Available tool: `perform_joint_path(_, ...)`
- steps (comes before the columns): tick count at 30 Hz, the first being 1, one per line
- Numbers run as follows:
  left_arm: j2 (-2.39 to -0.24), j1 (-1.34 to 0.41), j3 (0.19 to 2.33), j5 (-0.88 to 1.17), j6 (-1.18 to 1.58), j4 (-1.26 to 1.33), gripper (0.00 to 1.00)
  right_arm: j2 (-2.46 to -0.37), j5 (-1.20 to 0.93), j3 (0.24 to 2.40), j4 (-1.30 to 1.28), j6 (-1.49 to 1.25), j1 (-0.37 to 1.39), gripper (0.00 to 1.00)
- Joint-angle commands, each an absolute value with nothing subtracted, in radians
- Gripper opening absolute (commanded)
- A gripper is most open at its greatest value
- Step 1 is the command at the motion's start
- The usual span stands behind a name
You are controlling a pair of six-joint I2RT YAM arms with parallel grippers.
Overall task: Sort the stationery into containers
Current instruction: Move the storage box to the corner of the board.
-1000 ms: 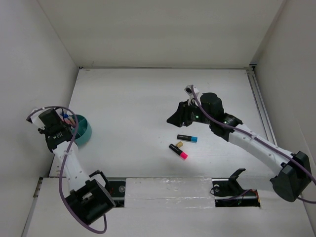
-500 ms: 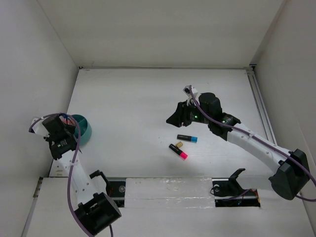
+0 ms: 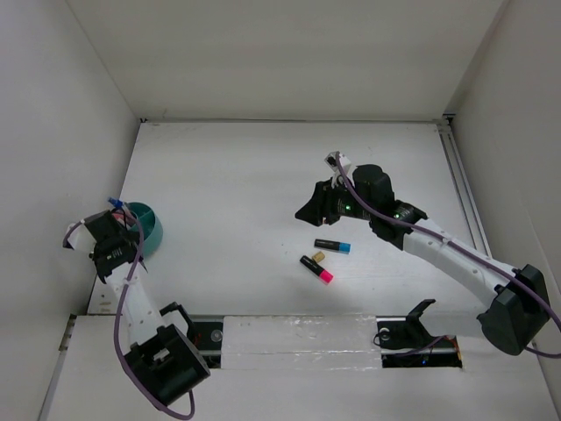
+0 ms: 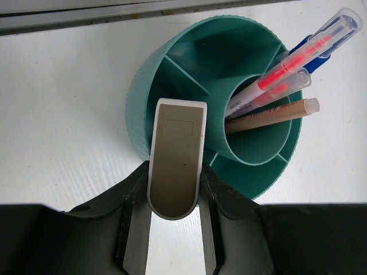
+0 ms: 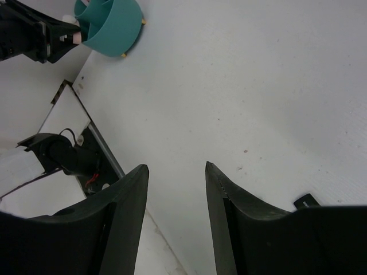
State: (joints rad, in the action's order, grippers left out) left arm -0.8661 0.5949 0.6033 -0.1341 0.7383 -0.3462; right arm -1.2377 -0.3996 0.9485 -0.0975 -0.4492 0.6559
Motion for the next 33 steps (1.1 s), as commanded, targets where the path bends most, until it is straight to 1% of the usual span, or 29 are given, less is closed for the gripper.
perform_joint_path(1, -0.871, 0.591, 0.583, -0.14, 0.747, -0.288, 0.0, -1.241, -0.388, 0.971, -0.048, -0.431, 0.664, 0.5)
perform_joint_path(16, -0.9, 0.591, 0.624, -0.103, 0.716, -0.275, 0.0, -1.259, -0.388, 0.98, -0.048, -0.431, 0.673, 0.5)
perform_joint_path(19, -0.91, 0.591, 0.624, -0.103, 0.716, -0.265, 0.04, -1.259, -0.388, 0.98, -0.048, -0.431, 0.673, 0.5)
perform_joint_path(22, -0.91, 0.591, 0.624, -0.103, 0.716, -0.265, 0.04, -1.259, -0.388, 0.98, -0.048, -0.431, 0.683, 0.5)
perform_joint_path(24, -0.91, 0.591, 0.624, -0.092, 0.716, -0.265, 0.05, -1.259, -0.388, 0.98, -0.048, -0.422, 0.683, 0.5)
perform_joint_path(26, -0.91, 0.591, 0.624, -0.092, 0.716, -0.265, 0.09, -1.259, -0.388, 0.98, -0.048, -0.422, 0.683, 0.5)
perform_joint_path(29, -0.91, 0.591, 0.643, -0.081, 0.716, -0.265, 0.09, -1.259, -0.397, 0.98, -0.048, -0.422, 0.683, 0.5)
perform_joint_path(33, -0.9, 0.591, 0.653, -0.081, 0.716, -0.265, 0.17, -1.259, -0.397, 0.98, -0.048, -0.422, 0.692, 0.5)
